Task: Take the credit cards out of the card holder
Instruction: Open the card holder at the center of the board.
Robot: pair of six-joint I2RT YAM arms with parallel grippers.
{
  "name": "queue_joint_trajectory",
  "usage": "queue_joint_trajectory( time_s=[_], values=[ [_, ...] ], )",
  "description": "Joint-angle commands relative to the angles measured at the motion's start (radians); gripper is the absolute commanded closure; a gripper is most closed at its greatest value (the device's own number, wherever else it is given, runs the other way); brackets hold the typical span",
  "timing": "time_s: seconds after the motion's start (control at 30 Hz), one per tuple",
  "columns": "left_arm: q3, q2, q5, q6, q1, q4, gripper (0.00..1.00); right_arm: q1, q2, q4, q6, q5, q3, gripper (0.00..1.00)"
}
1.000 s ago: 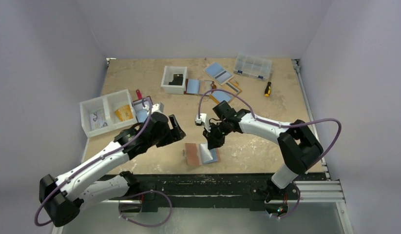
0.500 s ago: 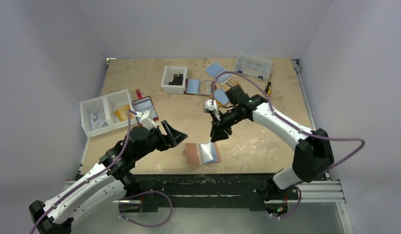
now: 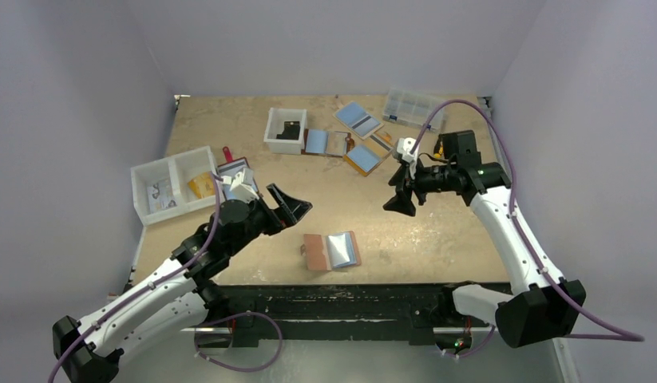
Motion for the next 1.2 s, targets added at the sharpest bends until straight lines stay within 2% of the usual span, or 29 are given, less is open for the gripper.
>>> queue_joint_trajectory(
  time_s=[0.0,0.17,0.23,0.37,0.5,0.7,0.8,0.93,1.17],
  values=[
    [0.013,0.012,0.031,0.011,0.003,0.043,0.01,-0.055,-0.040,-0.004,0.027,-0.024,-0.032,0.24],
    [0.102,0.127,0.179,0.105,-0.003,-0.048,0.07,-0.104,-0.080,0.038,0.076,-0.055,-0.081,0.19],
    [0.139,0.171,0.184,0.140,-0.040,-0.076,0.07,-0.118,-0.088,0.060,0.094,-0.063,-0.099,0.16],
    [0.249,0.265,0.051,0.183,-0.183,-0.155,0.07,-0.136,-0.095,0.081,0.111,-0.079,-0.115,0.11],
    [0.329,0.376,-0.036,0.199,-0.290,-0.214,0.07,-0.146,-0.094,0.105,0.152,-0.091,-0.123,0.02],
    [0.444,0.523,-0.247,0.170,-0.457,-0.330,0.08,-0.165,-0.060,0.109,0.237,-0.100,-0.131,0.01],
    [0.495,0.598,-0.353,0.106,-0.531,-0.403,0.08,-0.169,-0.025,0.078,0.222,-0.130,-0.115,0.01],
    [0.518,0.673,-0.425,-0.003,-0.581,-0.461,0.08,-0.172,-0.031,0.182,0.288,-0.135,-0.147,0.01],
    [0.595,0.837,-0.446,-0.100,-0.593,-0.498,0.09,-0.176,-0.057,0.281,0.350,-0.103,-0.224,0.01]
  ],
)
